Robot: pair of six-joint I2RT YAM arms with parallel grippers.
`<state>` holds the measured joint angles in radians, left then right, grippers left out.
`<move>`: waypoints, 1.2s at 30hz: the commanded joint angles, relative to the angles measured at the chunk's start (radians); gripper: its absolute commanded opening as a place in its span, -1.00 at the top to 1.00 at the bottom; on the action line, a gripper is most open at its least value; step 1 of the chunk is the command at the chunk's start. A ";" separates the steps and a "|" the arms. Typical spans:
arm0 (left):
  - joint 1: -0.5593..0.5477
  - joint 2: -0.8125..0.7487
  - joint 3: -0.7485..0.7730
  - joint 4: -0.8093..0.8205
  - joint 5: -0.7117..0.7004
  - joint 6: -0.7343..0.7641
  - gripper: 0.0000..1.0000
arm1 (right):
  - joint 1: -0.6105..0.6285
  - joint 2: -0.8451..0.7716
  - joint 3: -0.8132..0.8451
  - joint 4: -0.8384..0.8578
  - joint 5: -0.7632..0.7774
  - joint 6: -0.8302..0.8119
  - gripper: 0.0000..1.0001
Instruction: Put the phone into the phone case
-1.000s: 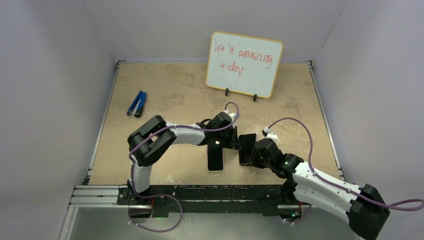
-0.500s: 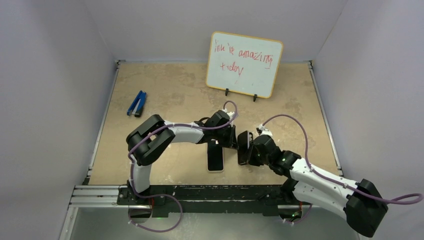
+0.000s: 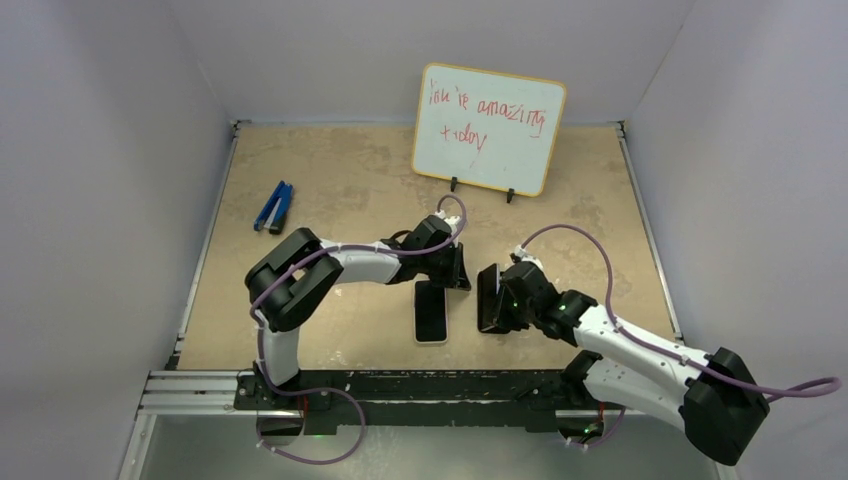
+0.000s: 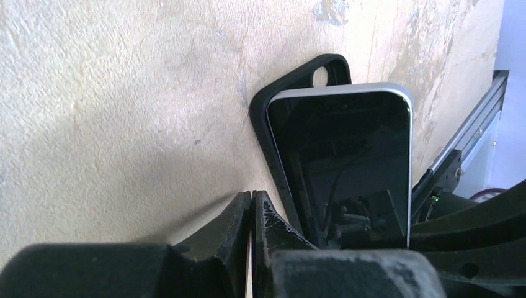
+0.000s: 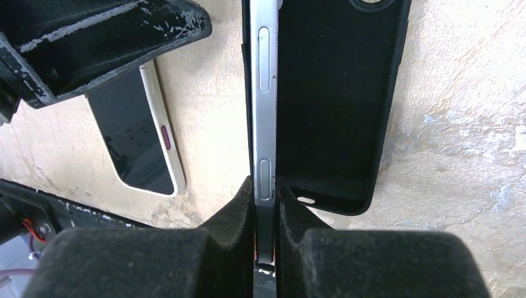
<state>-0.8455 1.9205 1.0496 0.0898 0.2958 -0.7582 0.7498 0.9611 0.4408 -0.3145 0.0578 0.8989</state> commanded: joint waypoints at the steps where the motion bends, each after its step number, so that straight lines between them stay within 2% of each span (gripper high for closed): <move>1: -0.003 -0.054 -0.027 0.051 0.015 -0.006 0.79 | -0.010 -0.005 -0.016 -0.070 -0.079 0.006 0.94; 9: -0.005 -0.033 -0.056 0.160 0.078 -0.036 0.42 | -0.081 0.045 -0.039 -0.002 -0.200 -0.060 0.86; 10: -0.006 -0.032 -0.063 0.176 0.081 -0.039 0.41 | -0.086 0.050 -0.033 -0.007 -0.201 -0.070 0.76; 13: -0.015 -0.031 -0.073 0.195 0.064 -0.037 0.39 | -0.090 0.048 0.024 -0.107 -0.115 -0.092 0.21; 15: -0.016 -0.023 -0.066 0.197 0.063 -0.037 0.39 | -0.091 0.024 0.066 -0.160 -0.055 -0.099 -0.05; 18: -0.019 -0.011 -0.059 0.200 0.062 -0.038 0.39 | -0.092 -0.010 0.097 -0.189 0.013 -0.108 -0.21; 23: -0.023 -0.006 -0.074 0.254 0.080 -0.047 0.39 | -0.091 -0.005 0.154 -0.235 0.088 -0.116 -0.23; 26: -0.023 -0.004 -0.096 0.309 0.096 -0.068 0.39 | -0.092 -0.004 0.165 -0.239 0.109 -0.117 -0.13; 31: -0.023 0.011 -0.097 0.298 0.087 -0.071 0.39 | -0.093 0.011 0.185 -0.234 0.185 -0.126 0.03; 36: -0.024 0.022 -0.100 0.302 0.082 -0.072 0.36 | -0.101 0.051 0.200 -0.218 0.269 -0.141 0.00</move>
<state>-0.8654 1.9266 0.9565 0.3382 0.3706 -0.8265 0.6598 0.9848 0.5999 -0.5289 0.2218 0.7811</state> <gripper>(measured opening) 0.311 0.486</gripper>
